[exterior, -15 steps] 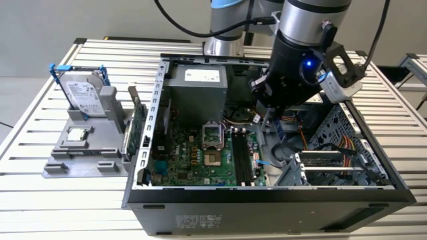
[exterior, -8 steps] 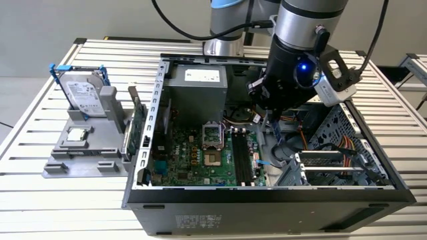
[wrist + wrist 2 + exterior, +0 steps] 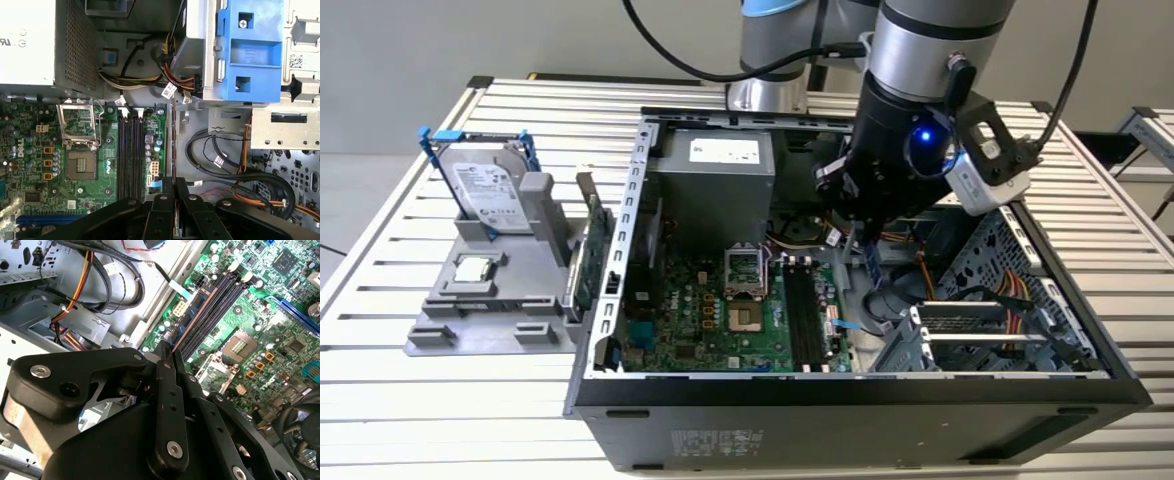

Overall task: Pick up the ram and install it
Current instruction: 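Insert the ram into the slot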

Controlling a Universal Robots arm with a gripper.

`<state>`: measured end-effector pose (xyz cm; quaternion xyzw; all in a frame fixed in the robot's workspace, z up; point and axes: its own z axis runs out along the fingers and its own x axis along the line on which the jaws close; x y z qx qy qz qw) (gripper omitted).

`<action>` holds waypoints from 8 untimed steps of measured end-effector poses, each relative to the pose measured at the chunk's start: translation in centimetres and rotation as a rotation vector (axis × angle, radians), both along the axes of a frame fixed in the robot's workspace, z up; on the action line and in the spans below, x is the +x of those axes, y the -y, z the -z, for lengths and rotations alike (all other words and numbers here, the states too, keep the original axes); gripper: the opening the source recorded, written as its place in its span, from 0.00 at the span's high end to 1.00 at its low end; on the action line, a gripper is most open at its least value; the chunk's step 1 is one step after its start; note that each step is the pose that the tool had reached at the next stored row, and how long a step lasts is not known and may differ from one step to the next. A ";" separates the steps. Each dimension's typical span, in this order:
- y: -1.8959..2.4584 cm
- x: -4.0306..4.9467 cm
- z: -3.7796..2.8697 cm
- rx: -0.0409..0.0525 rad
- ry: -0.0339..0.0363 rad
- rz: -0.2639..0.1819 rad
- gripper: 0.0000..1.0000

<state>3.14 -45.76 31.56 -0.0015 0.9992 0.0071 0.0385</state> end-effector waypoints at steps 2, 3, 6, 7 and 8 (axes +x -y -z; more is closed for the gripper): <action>0.01 -0.18 0.12 -0.0005 0.0001 0.007 1.00; 0.02 -0.27 0.21 -0.0003 0.0003 0.010 1.00; 0.05 -0.50 0.51 -0.0004 0.0009 0.019 1.00; 0.06 -0.57 0.66 -0.0004 0.0009 0.022 1.00; 0.07 -0.63 0.82 -0.0005 0.0010 0.026 1.00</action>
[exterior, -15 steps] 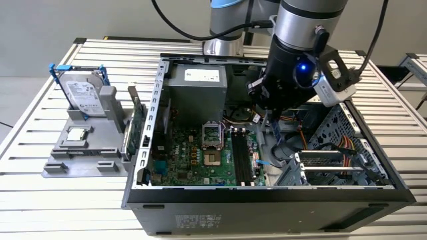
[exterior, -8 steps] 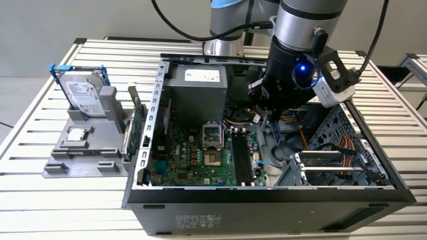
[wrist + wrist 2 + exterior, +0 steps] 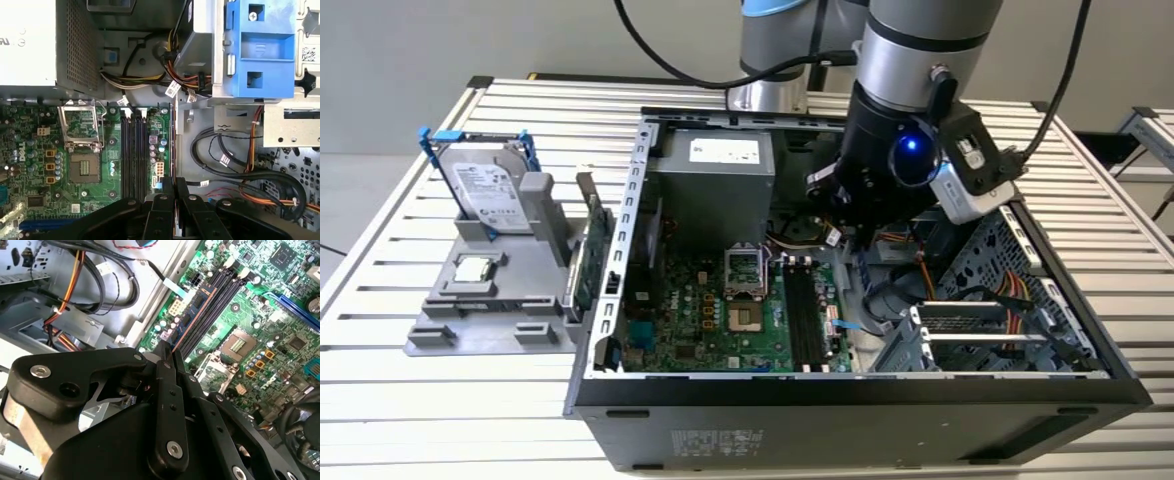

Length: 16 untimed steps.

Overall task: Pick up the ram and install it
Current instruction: 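Insert the ram into the slot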

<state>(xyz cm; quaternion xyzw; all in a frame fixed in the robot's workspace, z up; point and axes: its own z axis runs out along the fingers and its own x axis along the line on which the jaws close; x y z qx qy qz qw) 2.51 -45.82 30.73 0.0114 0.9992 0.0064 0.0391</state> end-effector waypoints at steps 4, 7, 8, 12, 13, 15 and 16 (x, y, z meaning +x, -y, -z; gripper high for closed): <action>0.03 -0.24 0.67 0.0000 0.0010 0.012 1.00; 0.05 -0.30 0.98 -0.0001 0.0010 0.015 1.00; 0.05 -0.30 0.98 -0.0001 0.0010 0.015 1.00; 0.05 -0.32 1.02 0.0002 0.0011 0.014 1.00; 0.05 -0.32 1.12 0.0005 0.0012 0.008 1.00; 0.05 -0.32 1.33 0.0001 0.0011 -0.009 1.00; 0.05 -0.32 1.46 0.0001 0.0011 -0.017 1.00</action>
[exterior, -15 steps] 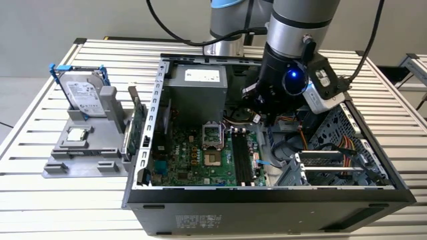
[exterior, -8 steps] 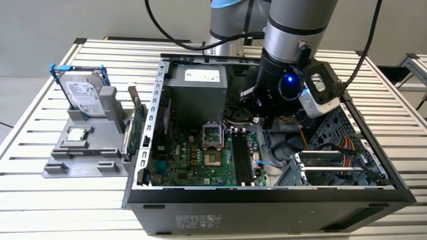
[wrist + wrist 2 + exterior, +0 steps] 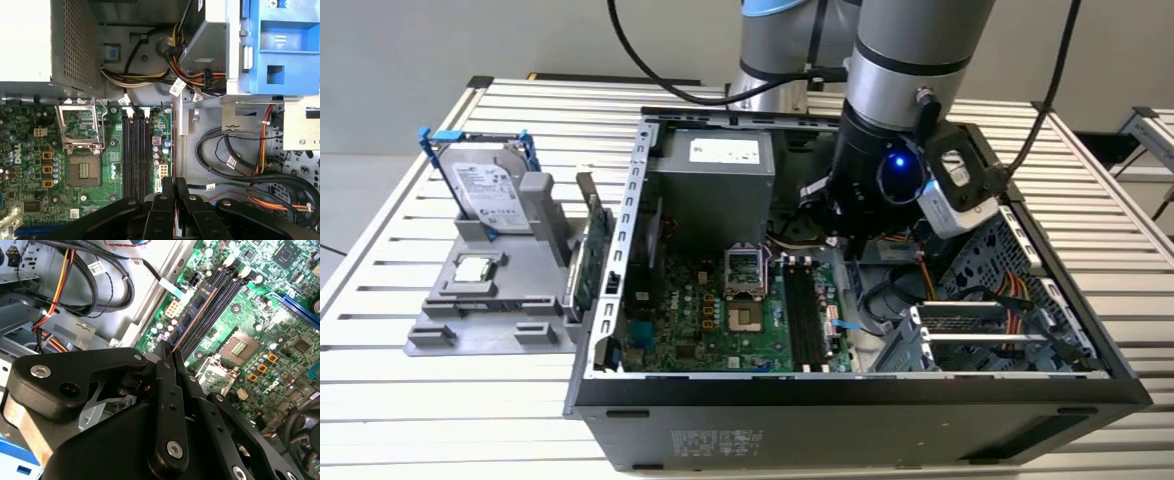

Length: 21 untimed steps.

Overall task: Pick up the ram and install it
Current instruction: 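Insert the ram into the slot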

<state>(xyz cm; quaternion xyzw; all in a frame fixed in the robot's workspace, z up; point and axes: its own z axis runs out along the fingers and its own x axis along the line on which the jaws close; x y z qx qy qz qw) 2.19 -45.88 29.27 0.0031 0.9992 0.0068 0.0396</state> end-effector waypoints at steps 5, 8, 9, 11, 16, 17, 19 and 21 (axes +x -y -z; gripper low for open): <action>0.00 -0.04 0.90 -0.0005 -0.0001 -0.012 1.00; 0.01 -0.04 1.37 -0.0013 0.0000 -0.012 1.00; 0.04 -0.05 1.50 -0.0013 -0.0001 -0.012 1.00; 0.12 -0.05 1.84 -0.0014 -0.0002 -0.011 1.00; 0.24 -0.05 2.37 -0.0014 -0.0002 -0.011 1.00; 0.24 -0.05 2.37 -0.0025 -0.0003 -0.012 1.00; 0.25 -0.04 2.36 -0.0033 -0.0003 -0.012 1.00; 0.24 -0.04 2.37 -0.0037 -0.0002 -0.012 1.00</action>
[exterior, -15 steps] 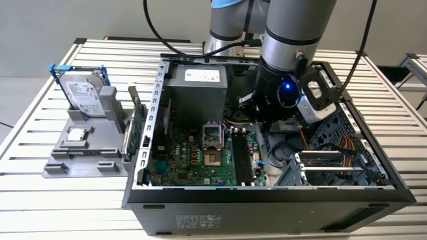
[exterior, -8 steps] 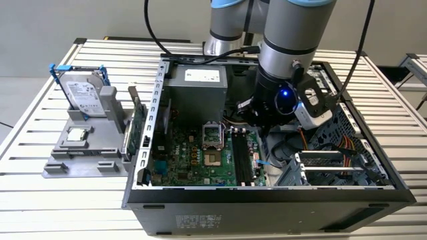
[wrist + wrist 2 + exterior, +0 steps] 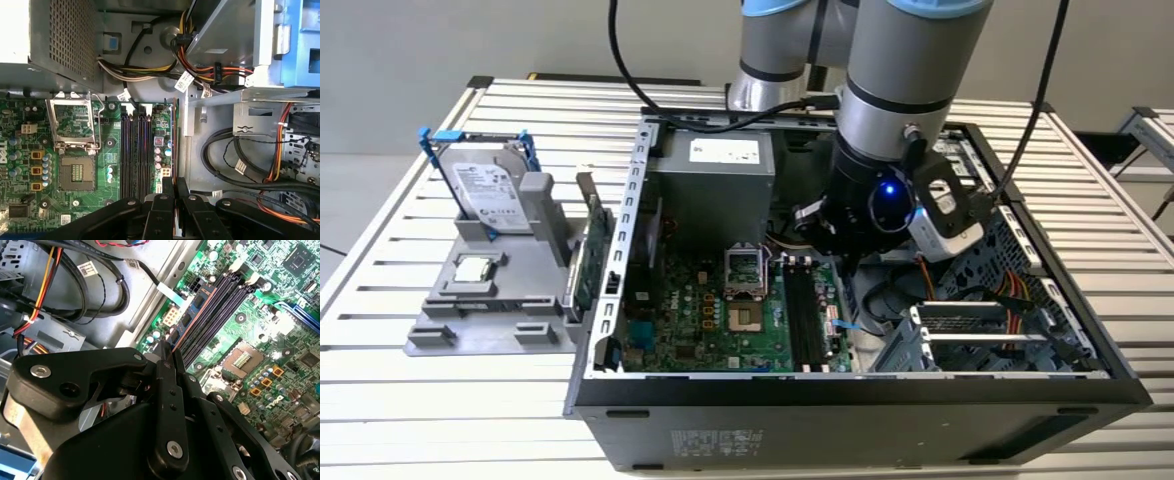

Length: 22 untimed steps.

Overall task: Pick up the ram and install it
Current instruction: 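Insert the ram into the slot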

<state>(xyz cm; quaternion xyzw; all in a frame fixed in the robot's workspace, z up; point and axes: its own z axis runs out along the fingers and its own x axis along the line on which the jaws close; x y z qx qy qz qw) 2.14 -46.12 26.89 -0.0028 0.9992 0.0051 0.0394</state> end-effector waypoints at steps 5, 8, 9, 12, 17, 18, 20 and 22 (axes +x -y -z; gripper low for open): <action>0.18 0.00 0.10 0.0001 0.0000 0.000 1.00; 0.31 0.00 0.30 0.0000 -0.0001 0.000 1.00; 0.38 0.00 0.34 -0.0003 -0.0001 0.000 1.00; 0.62 0.00 0.50 -0.0002 -0.0004 0.000 1.00; 0.88 -0.04 1.00 -0.0004 -0.0009 0.000 1.00; 0.95 -0.07 1.12 -0.0005 -0.0010 0.000 1.00; 1.06 -0.17 1.32 -0.0005 -0.0011 0.000 1.00; 1.17 -0.28 1.44 -0.0007 -0.0012 0.000 1.00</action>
